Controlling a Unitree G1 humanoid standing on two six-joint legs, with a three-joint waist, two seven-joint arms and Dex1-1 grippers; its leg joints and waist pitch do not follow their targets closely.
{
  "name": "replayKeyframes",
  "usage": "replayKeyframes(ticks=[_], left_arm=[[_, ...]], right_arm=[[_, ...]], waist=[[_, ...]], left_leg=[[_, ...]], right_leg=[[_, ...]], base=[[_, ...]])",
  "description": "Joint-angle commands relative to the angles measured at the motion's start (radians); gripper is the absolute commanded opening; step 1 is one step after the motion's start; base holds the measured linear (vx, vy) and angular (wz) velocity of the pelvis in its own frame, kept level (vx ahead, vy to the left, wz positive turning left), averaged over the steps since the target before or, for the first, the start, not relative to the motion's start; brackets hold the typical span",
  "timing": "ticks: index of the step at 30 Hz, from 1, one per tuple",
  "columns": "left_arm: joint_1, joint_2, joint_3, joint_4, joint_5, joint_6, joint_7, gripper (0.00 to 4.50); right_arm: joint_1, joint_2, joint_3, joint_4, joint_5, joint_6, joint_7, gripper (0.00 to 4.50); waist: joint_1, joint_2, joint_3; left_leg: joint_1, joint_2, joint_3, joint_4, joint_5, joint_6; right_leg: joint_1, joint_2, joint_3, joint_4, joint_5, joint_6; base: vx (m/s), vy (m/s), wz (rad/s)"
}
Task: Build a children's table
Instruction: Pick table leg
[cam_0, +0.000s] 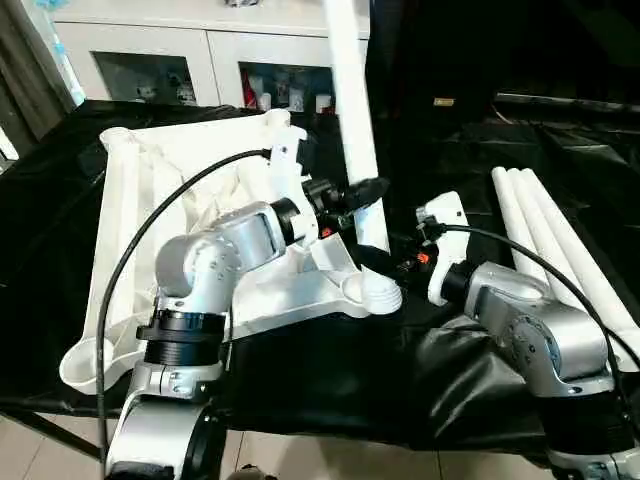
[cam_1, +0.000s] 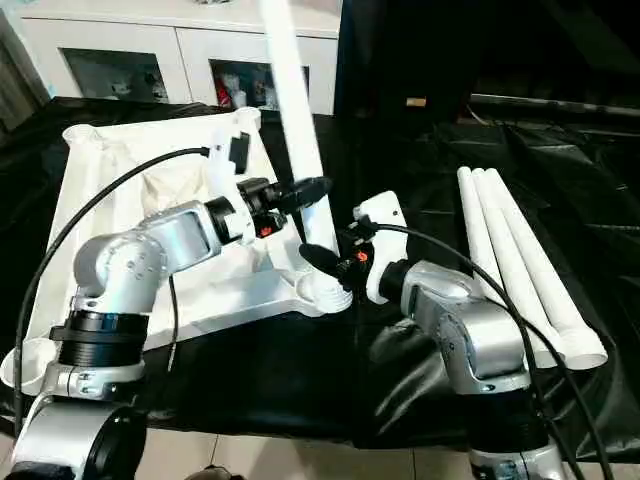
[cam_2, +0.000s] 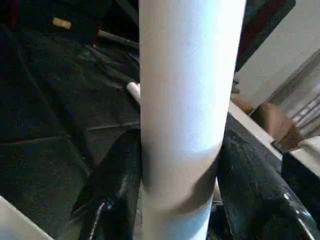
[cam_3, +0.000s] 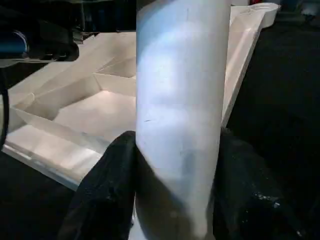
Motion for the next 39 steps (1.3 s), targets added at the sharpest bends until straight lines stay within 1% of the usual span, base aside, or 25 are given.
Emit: replayKeyframes(ticks=[1, 3, 6, 7, 8, 9, 10, 11, 14, 15, 16, 18, 19, 21, 22, 24, 25, 26, 29, 32, 33, 36, 37, 39], left_arm=[[0.012, -0.004, -0.053, 0.004, 0.030, -0.006, -0.005, 2.00], [0.011, -0.013, -0.042, 0.011, 0.028, -0.019, 0.007, 1.93], [0.006, -0.018, -0.027, 0.019, 0.022, -0.032, 0.010, 1.89], [0.003, -0.027, -0.007, 0.024, 0.011, -0.041, 0.016, 1.89], [0.003, -0.029, -0.003, 0.024, 0.007, -0.040, 0.016, 1.88], [0.002, -0.039, 0.016, 0.024, -0.010, -0.040, 0.019, 1.88], [0.001, -0.042, 0.021, 0.024, -0.014, -0.039, 0.019, 1.88], [0.001, -0.051, 0.039, 0.024, -0.033, -0.035, 0.019, 1.88], [0.001, -0.058, 0.051, 0.022, -0.048, -0.031, 0.017, 1.87], [0.004, -0.059, 0.052, 0.020, -0.056, -0.029, 0.004, 1.87], [0.004, -0.058, 0.054, 0.020, -0.058, -0.031, 0.002, 1.87], [0.004, -0.058, 0.055, 0.021, -0.058, -0.033, -0.001, 1.87], [0.002, -0.053, 0.054, 0.022, -0.057, -0.032, -0.010, 1.87], [0.001, -0.050, 0.053, 0.023, -0.057, -0.032, -0.015, 1.86], [0.001, -0.050, 0.053, 0.023, -0.057, -0.032, -0.015, 1.86], [-0.003, -0.042, 0.054, 0.026, -0.054, -0.031, -0.027, 1.86], [-0.006, -0.035, 0.052, 0.030, -0.051, -0.032, -0.035, 1.86], [-0.009, -0.021, 0.048, 0.036, -0.047, -0.031, -0.049, 1.86], [-0.017, 0.012, 0.039, 0.044, -0.053, -0.020, -0.090, 1.86], [-0.026, 0.037, 0.034, 0.042, -0.067, -0.008, -0.129, 1.86], [-0.028, 0.051, 0.029, 0.037, -0.075, -0.001, -0.155, 1.86], [-0.027, 0.079, 0.014, 0.012, -0.099, 0.021, -0.222, 1.86], [-0.023, 0.094, 0.003, -0.011, -0.116, 0.032, -0.265, 1.86], [-0.018, 0.108, -0.005, -0.032, -0.134, 0.041, -0.305, 1.86]], right_arm=[[-0.015, -0.004, 0.029, -0.009, -0.017, -0.002, 0.000, 1.86], [-0.017, -0.006, 0.033, -0.010, -0.017, -0.006, -0.001, 1.86], [-0.018, -0.006, 0.035, -0.008, -0.017, -0.009, -0.002, 1.86], [-0.017, -0.009, 0.036, -0.009, -0.019, -0.012, -0.001, 1.86], [-0.017, -0.009, 0.037, -0.009, -0.019, -0.012, -0.001, 1.86], [-0.017, -0.011, 0.039, -0.010, -0.023, -0.015, 0.000, 1.86], [-0.017, -0.012, 0.040, -0.010, -0.024, -0.016, 0.000, 1.86], [-0.017, -0.013, 0.042, -0.009, -0.032, -0.026, 0.002, 1.86], [-0.017, -0.014, 0.044, -0.008, -0.037, -0.036, 0.006, 1.86], [-0.018, -0.011, 0.039, -0.007, -0.028, -0.044, 0.015, 1.86], [-0.019, -0.007, 0.028, -0.009, -0.009, -0.041, 0.026, 2.21], [-0.021, -0.002, 0.017, -0.011, 0.011, -0.035, 0.034, 2.58], [-0.027, -0.001, -0.004, -0.016, 0.046, -0.020, 0.053, 2.58], [-0.029, -0.005, -0.015, -0.023, 0.065, -0.015, 0.070, 2.82], [-0.029, -0.005, -0.015, -0.023, 0.065, -0.015, 0.070, 2.82], [-0.031, -0.020, -0.031, -0.039, 0.094, -0.010, 0.104, 3.00], [-0.032, -0.029, -0.040, -0.044, 0.108, -0.006, 0.121, 3.16], [-0.034, -0.048, -0.055, -0.050, 0.131, 0.004, 0.151, 3.19], [-0.042, -0.092, -0.087, -0.051, 0.179, 0.044, 0.209, 3.20], [-0.045, -0.129, -0.104, -0.042, 0.213, 0.076, 0.252, 3.20], [-0.046, -0.142, -0.109, -0.037, 0.219, 0.087, 0.264, 3.20], [-0.046, -0.164, -0.111, -0.031, 0.238, 0.106, 0.286, 3.20], [-0.044, -0.174, -0.107, -0.031, 0.246, 0.114, 0.298, 3.20], [-0.042, -0.183, -0.099, -0.030, 0.249, 0.120, 0.308, 3.20]], waist=[[-0.002, -0.011, -0.063], [-0.004, -0.012, -0.063], [-0.003, -0.012, -0.063], [-0.003, -0.015, -0.064], [-0.002, -0.013, -0.064], [-0.003, -0.013, -0.065], [-0.002, -0.015, -0.065], [-0.002, -0.015, -0.065], [-0.003, -0.015, -0.065], [-0.003, -0.016, -0.065], [-0.003, -0.016, -0.064], [-0.002, -0.016, -0.065], [-0.002, -0.017, -0.065], [-0.001, -0.016, -0.064], [-0.002, -0.017, -0.065], [0.000, -0.015, -0.065], [0.000, -0.015, -0.065], [0.000, -0.014, -0.066], [0.001, -0.018, -0.066], [0.002, -0.022, -0.066], [0.002, -0.020, -0.066], [0.003, -0.020, -0.067], [0.004, -0.019, -0.068], [0.004, -0.020, -0.067]], left_leg=[[0.020, 0.066, -0.026, -0.067, -0.040, 0.031], [0.019, 0.066, -0.026, -0.067, -0.043, 0.028], [0.019, 0.065, -0.026, -0.066, -0.035, 0.033], [0.018, 0.065, -0.025, -0.066, -0.033, 0.036], [0.019, 0.064, -0.025, -0.064, -0.026, 0.039], [0.019, 0.064, -0.025, -0.064, -0.023, 0.042], [0.018, 0.063, -0.025, -0.063, -0.021, 0.043], [0.018, 0.063, -0.024, -0.063, -0.021, 0.045], [0.018, 0.065, -0.025, -0.063, -0.021, 0.052], [0.018, 0.065, -0.025, -0.063, -0.024, 0.053], [0.019, 0.065, -0.025, -0.063, -0.025, 0.054], [0.019, 0.065, -0.024, -0.063, -0.024, 0.058], [0.018, 0.065, -0.024, -0.062, -0.021, 0.061], [0.019, 0.065, -0.025, -0.063, -0.026, 0.064], [0.018, 0.065, -0.024, -0.062, -0.026, 0.064], [0.020, 0.066, -0.025, -0.062, -0.025, 0.065], [0.019, 0.066, -0.025, -0.062, -0.022, 0.064], [0.020, 0.066, -0.025, -0.062, -0.023, 0.064], [0.018, 0.063, -0.025, -0.061, -0.016, 0.072], [0.017, 0.063, -0.024, -0.060, -0.009, 0.077], [0.018, 0.063, -0.024, -0.059, -0.008, 0.079], [0.019, 0.062, -0.023, -0.058, 0.000, 0.083], [0.020, 0.063, -0.022, -0.058, 0.002, 0.081], [0.020, 0.065, -0.023, -0.058, 0.008, 0.079]], right_leg=[[0.044, -0.090, 0.053, -0.075, 0.055, -0.222], [0.044, -0.089, 0.053, -0.074, 0.053, -0.224], [0.045, -0.089, 0.053, -0.074, 0.064, -0.228], [0.045, -0.089, 0.053, -0.073, 0.068, -0.228], [0.045, -0.090, 0.053, -0.072, 0.078, -0.231], [0.045, -0.089, 0.052, -0.071, 0.086, -0.234], [0.046, -0.089, 0.052, -0.071, 0.091, -0.236], [0.046, -0.089, 0.052, -0.071, 0.091, -0.238], [0.046, -0.090, 0.052, -0.070, 0.094, -0.242], [0.045, -0.090, 0.052, -0.070, 0.089, -0.242], [0.045, -0.089, 0.052, -0.070, 0.087, -0.242], [0.045, -0.089, 0.052, -0.070, 0.090, -0.244], [0.046, -0.090, 0.052, -0.069, 0.095, -0.245], [0.045, -0.090, 0.052, -0.069, 0.090, -0.248], [0.045, -0.089, 0.052, -0.070, 0.090, -0.248], [0.046, -0.090, 0.052, -0.069, 0.094, -0.248], [0.046, -0.090, 0.052, -0.069, 0.098, -0.247], [0.046, -0.089, 0.052, -0.068, 0.100, -0.247], [0.049, -0.088, 0.051, -0.067, 0.109, -0.246], [0.050, -0.089, 0.050, -0.066, 0.104, -0.251], [0.049, -0.090, 0.050, -0.066, 0.098, -0.252], [0.048, -0.089, 0.050, -0.066, 0.095, -0.254], [0.046, -0.089, 0.049, -0.065, 0.087, -0.259], [0.045, -0.090, 0.049, -0.063, 0.091, -0.265]], base=[[0.000, 0.000, 0.00], [0.000, 0.000, 0.00], [0.000, 0.000, 0.00], [0.000, 0.000, 0.00], [0.000, 0.000, 0.00], [0.000, 0.000, 0.00], [0.000, 0.000, 0.00], [0.000, 0.000, 0.00], [0.000, 0.000, 0.00], [0.000, 0.000, 0.00], [0.000, 0.000, 0.00], [0.000, 0.000, 0.00], [0.000, 0.000, 0.00], [0.000, 0.000, 0.00], [0.000, 0.000, 0.00], [0.000, 0.000, 0.00], [0.000, 0.000, 0.00], [0.000, 0.000, 0.00], [0.000, 0.000, 0.00], [0.000, 0.000, 0.00], [0.000, 0.000, 0.00], [0.000, 0.000, 0.00], [0.000, 0.000, 0.00], [0.000, 0.000, 0.00]])
